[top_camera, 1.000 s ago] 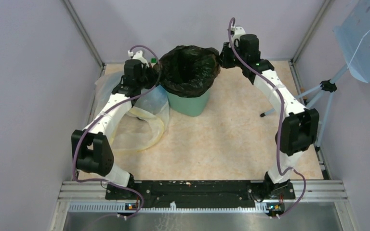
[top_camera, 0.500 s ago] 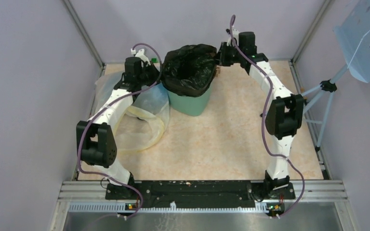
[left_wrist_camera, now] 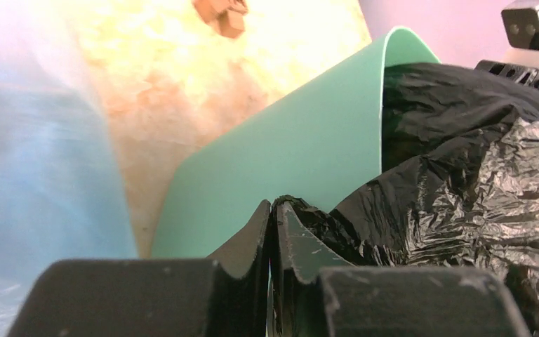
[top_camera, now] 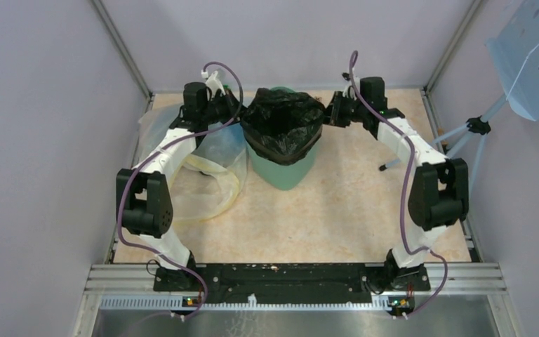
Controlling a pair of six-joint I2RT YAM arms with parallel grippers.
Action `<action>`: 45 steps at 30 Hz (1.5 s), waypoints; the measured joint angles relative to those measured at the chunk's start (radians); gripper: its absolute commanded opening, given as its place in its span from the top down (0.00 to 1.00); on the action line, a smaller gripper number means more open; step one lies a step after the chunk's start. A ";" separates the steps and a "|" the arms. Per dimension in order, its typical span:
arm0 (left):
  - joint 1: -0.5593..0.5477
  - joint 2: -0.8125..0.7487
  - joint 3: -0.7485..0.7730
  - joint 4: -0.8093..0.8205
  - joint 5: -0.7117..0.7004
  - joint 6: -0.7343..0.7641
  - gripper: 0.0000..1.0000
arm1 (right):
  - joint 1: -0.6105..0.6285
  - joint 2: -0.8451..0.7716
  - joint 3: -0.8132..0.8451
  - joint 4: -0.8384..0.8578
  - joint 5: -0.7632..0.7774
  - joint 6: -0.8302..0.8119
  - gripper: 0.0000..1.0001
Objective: Put the trash bags into the trash bin
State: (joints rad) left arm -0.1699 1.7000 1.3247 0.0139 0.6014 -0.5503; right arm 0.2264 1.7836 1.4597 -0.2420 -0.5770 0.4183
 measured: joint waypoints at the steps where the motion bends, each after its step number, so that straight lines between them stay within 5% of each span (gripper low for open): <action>1: -0.005 0.000 -0.005 0.007 0.023 -0.005 0.87 | 0.005 -0.046 -0.055 0.017 -0.001 0.011 0.90; 5: -0.021 0.000 -0.018 0.009 0.085 -0.010 0.87 | 0.027 -0.216 -0.261 0.061 0.023 0.047 0.89; 10: -0.027 0.000 -0.023 0.005 0.112 -0.008 0.81 | 0.053 -0.364 -0.433 0.079 0.076 0.085 0.73; 14: -0.029 -0.004 -0.023 -0.024 0.105 0.008 0.59 | 0.060 -0.433 -0.467 0.040 0.144 0.074 0.64; 23: -0.037 -0.147 -0.053 -0.166 -0.073 0.055 0.45 | 0.064 -0.598 -0.466 -0.063 0.307 -0.038 0.32; 31: -0.037 -0.267 -0.060 -0.259 -0.202 0.090 0.42 | 0.064 -0.697 -0.430 -0.123 0.371 -0.124 0.30; 38: -0.038 -0.293 -0.094 -0.319 -0.241 0.104 0.42 | 0.066 -0.758 -0.392 -0.068 0.217 -0.188 0.29; 45: -0.038 -0.402 -0.109 -0.393 -0.248 0.111 0.20 | 0.179 -0.660 -0.196 -0.044 0.113 -0.367 0.26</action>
State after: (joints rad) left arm -0.2077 1.2984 1.2156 -0.3786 0.3538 -0.4393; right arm 0.4057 1.1240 1.2636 -0.2859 -0.4641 0.0513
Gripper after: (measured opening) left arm 0.711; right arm 0.741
